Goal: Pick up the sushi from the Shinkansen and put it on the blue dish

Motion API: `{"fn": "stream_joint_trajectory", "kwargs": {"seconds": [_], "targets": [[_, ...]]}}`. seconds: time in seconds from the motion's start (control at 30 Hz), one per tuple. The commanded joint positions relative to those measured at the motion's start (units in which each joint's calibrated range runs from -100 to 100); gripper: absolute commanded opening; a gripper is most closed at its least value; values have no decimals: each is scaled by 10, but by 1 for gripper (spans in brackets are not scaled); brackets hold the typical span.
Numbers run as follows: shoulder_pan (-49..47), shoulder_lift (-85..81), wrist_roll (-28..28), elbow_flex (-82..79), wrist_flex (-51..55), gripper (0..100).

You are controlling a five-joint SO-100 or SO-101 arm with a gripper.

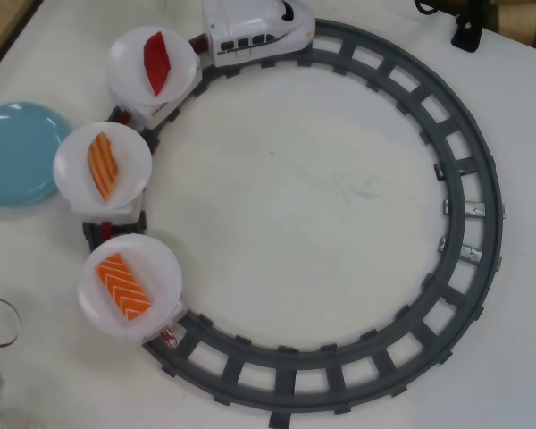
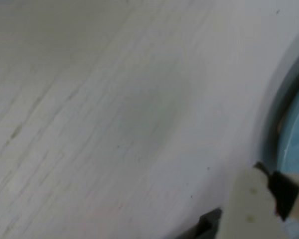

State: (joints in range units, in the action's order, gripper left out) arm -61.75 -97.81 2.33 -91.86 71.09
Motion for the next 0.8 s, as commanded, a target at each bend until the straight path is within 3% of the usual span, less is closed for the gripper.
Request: {"fn": "stream_joint_trajectory", "kwargs": {"seconds": [0.0, 0.47, 0.77], "targets": [[5, -1, 0, -9, 13, 3], [5, 2, 3, 120, 25, 4], [75, 24, 3, 176, 36, 15]]}}
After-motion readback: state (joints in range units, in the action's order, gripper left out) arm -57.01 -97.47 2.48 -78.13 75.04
